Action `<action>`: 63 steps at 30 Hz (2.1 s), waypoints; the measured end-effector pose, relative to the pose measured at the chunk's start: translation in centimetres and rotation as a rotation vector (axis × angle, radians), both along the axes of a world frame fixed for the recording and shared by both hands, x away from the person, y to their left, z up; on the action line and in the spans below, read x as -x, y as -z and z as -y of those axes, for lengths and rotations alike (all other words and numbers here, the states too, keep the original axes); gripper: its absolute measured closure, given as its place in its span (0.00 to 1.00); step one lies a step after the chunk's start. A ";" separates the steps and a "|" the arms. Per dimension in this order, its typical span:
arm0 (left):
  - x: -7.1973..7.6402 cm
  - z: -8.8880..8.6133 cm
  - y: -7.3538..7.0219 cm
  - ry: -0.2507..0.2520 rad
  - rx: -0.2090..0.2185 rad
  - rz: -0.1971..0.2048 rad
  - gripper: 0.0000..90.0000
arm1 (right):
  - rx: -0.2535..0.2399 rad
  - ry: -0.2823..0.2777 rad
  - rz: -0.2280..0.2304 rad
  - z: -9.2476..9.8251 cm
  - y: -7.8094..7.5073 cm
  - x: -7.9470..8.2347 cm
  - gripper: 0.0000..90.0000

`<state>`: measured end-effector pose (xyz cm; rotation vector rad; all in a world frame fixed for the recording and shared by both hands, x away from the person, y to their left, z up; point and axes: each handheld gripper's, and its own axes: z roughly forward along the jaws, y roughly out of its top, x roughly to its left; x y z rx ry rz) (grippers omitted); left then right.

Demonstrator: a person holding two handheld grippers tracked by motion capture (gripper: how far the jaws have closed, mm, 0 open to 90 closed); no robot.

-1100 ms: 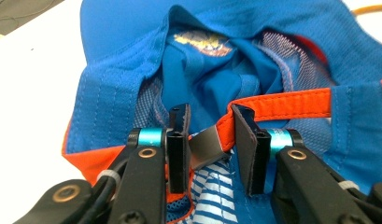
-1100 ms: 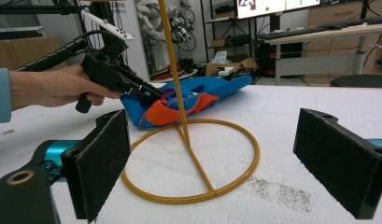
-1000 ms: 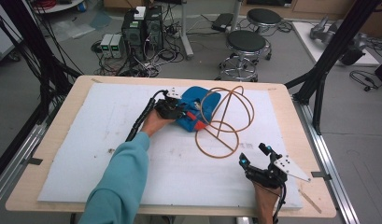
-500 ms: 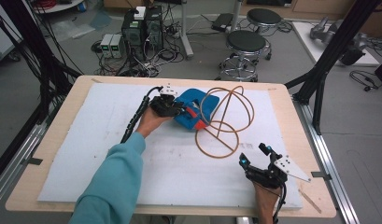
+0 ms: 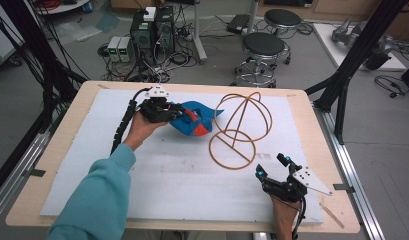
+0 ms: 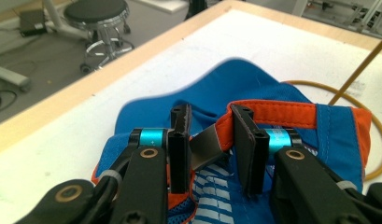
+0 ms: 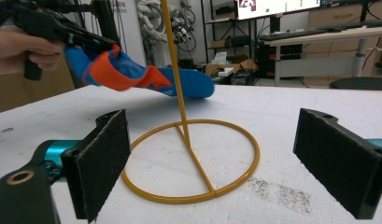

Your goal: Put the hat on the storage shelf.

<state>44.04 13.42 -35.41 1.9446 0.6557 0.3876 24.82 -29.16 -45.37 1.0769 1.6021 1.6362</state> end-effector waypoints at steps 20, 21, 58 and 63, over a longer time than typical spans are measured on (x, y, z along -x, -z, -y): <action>4.2 -5.1 -4.5 0.010 0.029 0.079 0.77 | 0.010 0.003 -0.005 -0.1 0.0 0.0 0.11; 4.4 -5.5 -4.8 0.010 0.029 0.084 0.77 | 0.012 0.002 -0.003 -0.1 0.0 0.0 0.11; 7.9 -8.5 -5.9 0.002 -0.003 0.124 0.77 | 0.029 0.009 0.004 -0.3 0.0 0.1 0.11; 6.3 -6.9 -4.8 0.002 0.008 0.116 0.77 | 0.026 0.008 0.002 -0.3 0.0 0.1 0.11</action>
